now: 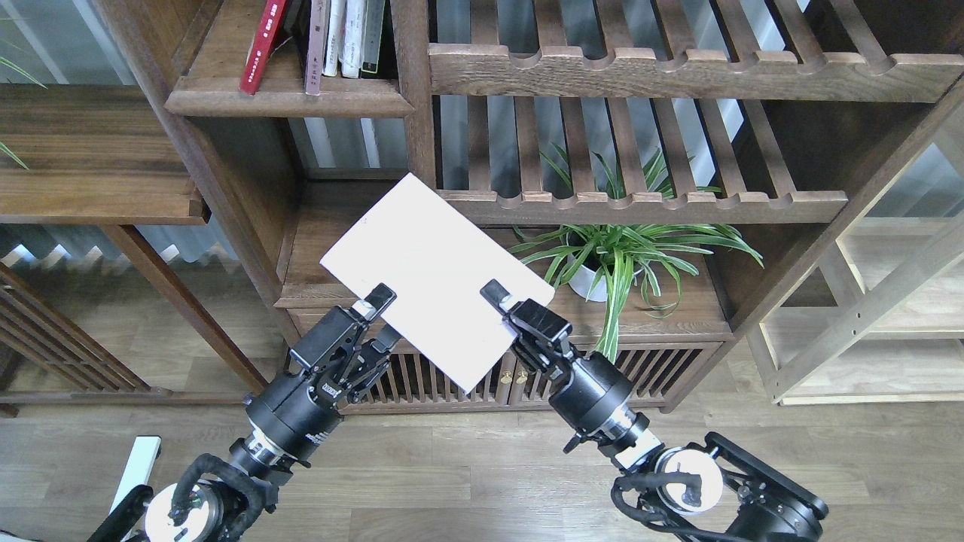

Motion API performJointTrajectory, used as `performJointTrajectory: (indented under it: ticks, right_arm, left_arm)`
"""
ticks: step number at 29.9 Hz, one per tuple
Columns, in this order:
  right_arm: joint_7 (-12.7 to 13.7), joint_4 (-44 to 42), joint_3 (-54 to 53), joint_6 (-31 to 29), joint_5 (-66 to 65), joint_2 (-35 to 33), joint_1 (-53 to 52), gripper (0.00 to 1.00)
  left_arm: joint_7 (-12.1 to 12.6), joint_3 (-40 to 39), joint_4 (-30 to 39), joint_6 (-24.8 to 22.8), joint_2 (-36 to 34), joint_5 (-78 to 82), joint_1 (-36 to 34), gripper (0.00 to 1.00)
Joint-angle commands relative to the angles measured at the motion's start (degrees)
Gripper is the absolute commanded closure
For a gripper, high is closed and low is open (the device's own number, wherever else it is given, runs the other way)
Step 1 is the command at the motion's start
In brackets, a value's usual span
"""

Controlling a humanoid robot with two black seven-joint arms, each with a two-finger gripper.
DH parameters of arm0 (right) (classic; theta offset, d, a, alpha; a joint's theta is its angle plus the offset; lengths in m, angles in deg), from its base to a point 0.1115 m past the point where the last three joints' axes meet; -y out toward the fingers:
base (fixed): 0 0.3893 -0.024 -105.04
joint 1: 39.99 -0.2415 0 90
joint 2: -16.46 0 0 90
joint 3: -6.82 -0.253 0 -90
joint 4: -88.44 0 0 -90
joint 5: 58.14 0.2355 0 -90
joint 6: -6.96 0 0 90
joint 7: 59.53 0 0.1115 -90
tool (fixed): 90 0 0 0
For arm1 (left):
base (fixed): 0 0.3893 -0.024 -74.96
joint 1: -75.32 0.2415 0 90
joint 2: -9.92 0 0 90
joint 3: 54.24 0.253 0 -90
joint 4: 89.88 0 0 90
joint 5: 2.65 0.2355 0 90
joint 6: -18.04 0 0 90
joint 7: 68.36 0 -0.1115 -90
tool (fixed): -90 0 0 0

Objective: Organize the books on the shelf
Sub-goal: 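Lower the white book toward the left gripper and grasp it with the left gripper, then release the right gripper and lift the white book up with the left gripper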

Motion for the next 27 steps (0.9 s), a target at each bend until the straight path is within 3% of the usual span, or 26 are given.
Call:
performJointTrajectory:
  ticks: [1,6,9,15,18,21,27]
  right_arm:
    - [0.0,0.0,1.69,0.0,-1.03,0.12,0.08,0.93]
    - [0.0,0.0,2.23,0.0,-1.83,0.47,-0.01,0.93]
    - [0.0,0.09,2.23,0.0,-1.92,0.47,-0.01,0.92]
    - [0.0,0.0,2.14,0.0,-2.44,0.47,-0.01,0.92]
    - [0.0,0.0,2.14,0.0,-2.62,0.47,-0.01,0.92]
    - [0.0,0.0,2.14,0.0,-2.71,0.47,-0.01,0.91]
    - [0.0,0.0,2.05,0.0,-2.88,0.47,-0.1,0.86]
  left_arm:
    - [0.0,0.26,-0.08,0.0,0.0,0.36,-0.32,0.17]
    - [0.0,0.27,-0.16,0.0,0.0,0.63,-0.32,0.23]
    - [0.0,-0.08,-0.08,0.0,0.0,0.45,-0.14,0.46]
    - [0.0,-0.52,-0.08,0.0,0.0,0.1,-0.49,0.73]
    - [0.0,-0.44,-0.08,0.0,0.0,0.19,-0.75,0.76]
    - [0.0,-0.61,-0.08,0.0,0.0,0.28,-0.93,0.95]
    - [0.0,-0.7,-0.08,0.0,-1.85,0.63,-0.84,0.99]
